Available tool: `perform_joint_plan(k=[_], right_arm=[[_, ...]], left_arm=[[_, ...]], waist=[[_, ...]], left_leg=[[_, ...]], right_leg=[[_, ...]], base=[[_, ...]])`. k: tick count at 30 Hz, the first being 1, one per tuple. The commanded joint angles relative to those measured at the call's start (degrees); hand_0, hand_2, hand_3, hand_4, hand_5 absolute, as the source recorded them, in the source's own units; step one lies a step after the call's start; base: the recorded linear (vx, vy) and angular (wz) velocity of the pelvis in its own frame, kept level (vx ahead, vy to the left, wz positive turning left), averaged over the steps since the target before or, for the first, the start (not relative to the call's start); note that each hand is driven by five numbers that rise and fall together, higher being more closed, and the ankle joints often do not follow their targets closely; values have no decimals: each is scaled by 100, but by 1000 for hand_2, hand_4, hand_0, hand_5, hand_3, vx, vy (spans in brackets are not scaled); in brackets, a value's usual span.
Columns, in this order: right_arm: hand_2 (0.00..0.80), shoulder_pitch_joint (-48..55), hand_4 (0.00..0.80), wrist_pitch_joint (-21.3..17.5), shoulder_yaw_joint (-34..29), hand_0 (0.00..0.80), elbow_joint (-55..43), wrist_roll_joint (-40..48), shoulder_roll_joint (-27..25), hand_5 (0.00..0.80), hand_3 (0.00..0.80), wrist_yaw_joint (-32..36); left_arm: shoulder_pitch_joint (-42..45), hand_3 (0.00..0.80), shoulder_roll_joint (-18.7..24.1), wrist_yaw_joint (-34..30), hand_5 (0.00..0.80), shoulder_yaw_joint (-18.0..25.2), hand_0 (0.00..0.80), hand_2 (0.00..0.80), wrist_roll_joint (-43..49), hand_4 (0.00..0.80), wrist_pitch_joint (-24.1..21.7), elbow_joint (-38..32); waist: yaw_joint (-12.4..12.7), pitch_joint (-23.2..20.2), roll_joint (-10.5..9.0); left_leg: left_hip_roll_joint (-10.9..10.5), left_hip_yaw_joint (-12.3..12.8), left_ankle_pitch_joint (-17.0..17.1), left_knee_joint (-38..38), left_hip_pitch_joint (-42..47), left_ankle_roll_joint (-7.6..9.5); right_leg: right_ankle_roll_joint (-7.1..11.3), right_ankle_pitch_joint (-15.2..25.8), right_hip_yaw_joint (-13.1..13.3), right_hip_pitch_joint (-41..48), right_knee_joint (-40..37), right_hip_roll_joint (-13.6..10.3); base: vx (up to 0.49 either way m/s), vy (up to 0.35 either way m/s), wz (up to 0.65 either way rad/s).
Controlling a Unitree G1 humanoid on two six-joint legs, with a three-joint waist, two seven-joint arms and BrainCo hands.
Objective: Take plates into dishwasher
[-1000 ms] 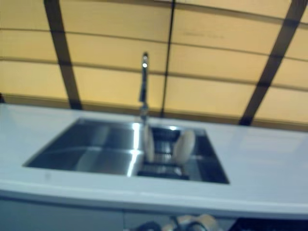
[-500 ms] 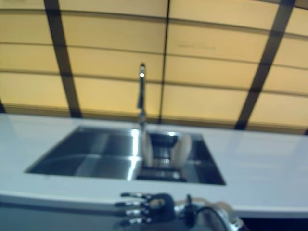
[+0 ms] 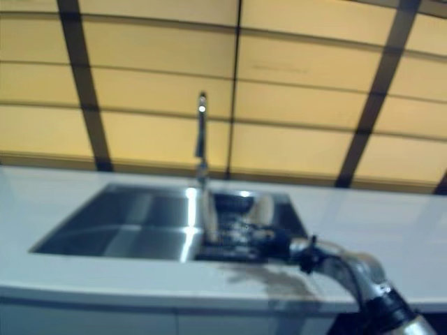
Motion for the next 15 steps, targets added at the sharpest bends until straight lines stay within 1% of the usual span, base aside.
perform_joint_plan(k=[1,2,7,8,11,12,13,14,15], right_arm=[[0,-607,0,-478,-390,0,290,484,-37,0,0,-78],[0,-666,0,-587,-478,0,421,482,-110,0,0,-205],[0,-730,0,-742,-602,0,633,392,-177,0,0,-379],[0,-749,0,-987,-729,0,806,297,-258,0,0,-624],[0,-804,0,-1218,-895,0,1052,244,-324,0,0,-994],[0,-861,0,-1451,-948,0,1141,23,-361,0,0,-1296],[0,-873,0,-1478,-954,0,1165,-29,-369,0,0,-1352],[0,-914,0,-1679,-971,0,1261,-378,-415,0,0,-1469],[0,-987,0,-1788,-960,0,1342,-610,-489,0,0,-1582]], left_arm=[[-276,0,70,-13,0,32,0,0,254,0,-228,350],[-282,0,63,-20,0,41,0,0,255,0,-226,341],[-281,0,42,9,0,34,0,0,251,0,-216,334],[-285,0,31,30,0,43,0,0,244,0,-197,330],[-297,0,41,25,0,50,0,0,252,0,-171,295],[-318,0,34,31,0,43,0,0,245,0,-163,299],[-323,0,32,31,0,40,0,0,240,0,-161,301],[-344,0,28,41,0,20,0,0,209,0,-138,291],[-349,0,7,73,0,-7,0,0,165,0,-106,263]], waist=[[41,37,26],[32,38,22],[32,38,12],[17,45,5],[10,60,-1],[4,66,3],[4,67,5],[0,74,11],[-1,87,17]], left_leg=[[-265,91,-349,37,-23,210],[-268,94,-353,40,-24,206],[-269,98,-360,46,-27,209],[-270,109,-364,56,-30,209],[-276,115,-384,67,-17,216],[-281,126,-388,72,-17,218],[-282,128,-389,73,-16,218],[-285,128,-390,75,-17,221],[-289,126,-385,74,-20,225]], right_leg=[[394,-429,-105,95,280,-89],[392,-433,-108,103,276,-85],[389,-441,-116,116,271,-79],[384,-450,-109,121,276,-71],[379,-466,-115,136,289,-60],[379,-471,-111,132,301,-59],[380,-472,-111,132,304,-59],[379,-471,-106,129,308,-58],[374,-468,-102,122,311,-54]], base=[[-6,13,-4],[-6,16,-5],[-1,3,-1],[0,0,0],[0,0,0],[0,0,0],[0,0,0],[0,0,0],[0,0,0]])
